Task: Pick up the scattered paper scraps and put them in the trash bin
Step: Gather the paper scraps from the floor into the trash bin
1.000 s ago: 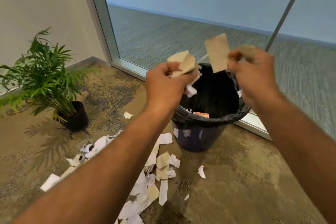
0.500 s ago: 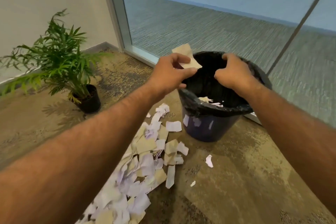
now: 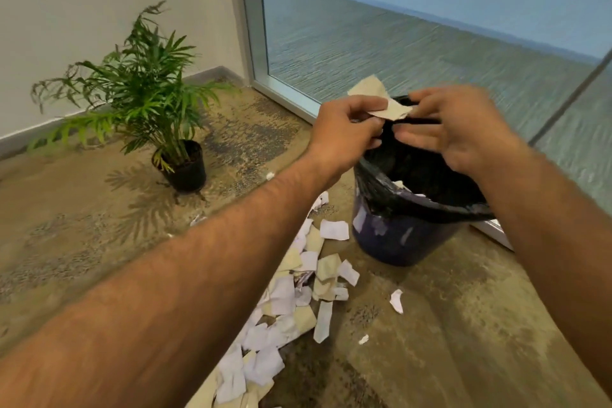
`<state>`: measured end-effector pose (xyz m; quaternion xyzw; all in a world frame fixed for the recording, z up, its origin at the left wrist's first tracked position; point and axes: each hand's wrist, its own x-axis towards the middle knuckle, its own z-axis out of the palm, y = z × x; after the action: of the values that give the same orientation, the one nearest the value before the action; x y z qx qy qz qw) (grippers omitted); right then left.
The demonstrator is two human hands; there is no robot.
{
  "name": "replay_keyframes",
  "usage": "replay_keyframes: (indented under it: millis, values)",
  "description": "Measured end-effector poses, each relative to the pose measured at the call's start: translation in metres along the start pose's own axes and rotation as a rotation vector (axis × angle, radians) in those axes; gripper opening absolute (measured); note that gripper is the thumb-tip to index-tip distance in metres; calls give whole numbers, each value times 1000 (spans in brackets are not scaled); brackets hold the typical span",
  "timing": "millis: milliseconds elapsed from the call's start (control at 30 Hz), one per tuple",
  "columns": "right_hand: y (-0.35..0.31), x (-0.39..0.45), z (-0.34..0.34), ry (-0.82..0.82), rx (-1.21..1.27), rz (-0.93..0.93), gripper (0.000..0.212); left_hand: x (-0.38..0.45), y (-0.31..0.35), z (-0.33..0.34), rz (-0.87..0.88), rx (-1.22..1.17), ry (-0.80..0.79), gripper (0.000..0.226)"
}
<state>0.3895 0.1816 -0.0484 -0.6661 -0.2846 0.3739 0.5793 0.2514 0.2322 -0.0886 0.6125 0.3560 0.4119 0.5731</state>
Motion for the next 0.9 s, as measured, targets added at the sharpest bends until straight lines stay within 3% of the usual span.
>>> replay_keyframes:
  millis: [67,133,200,300,400,533,667,733,800,900]
  values:
    - [-5,3,-11,-34,118,90,21,1,0,6,24,19,-14,29]
    - [-3,7,-15,-32,134,64,9,0,0,9,24,21,-51,31]
    - [2,11,-16,39,46,-20,17,-2,1,12,25,39,-102,32]
    - [11,26,-31,210,-161,-140,22,-3,-1,6,44,102,-110,36]
    - [20,40,-45,351,-520,-305,19,0,-8,-18,119,385,-7,36]
    - [41,35,-46,222,-1026,-401,21,-14,-31,-63,121,829,-72,51]
    - [50,18,-19,262,-1121,-593,29,-52,-60,-118,19,974,-161,60]
    - [60,-4,5,205,-983,-824,28,-76,-78,-144,-22,1022,-181,60]
    - [88,-36,34,30,-861,-1037,20,-104,-97,-171,-88,1062,-209,57]
    - [170,-87,72,-389,-848,-1029,24,-155,-132,-214,-238,1059,-268,54]
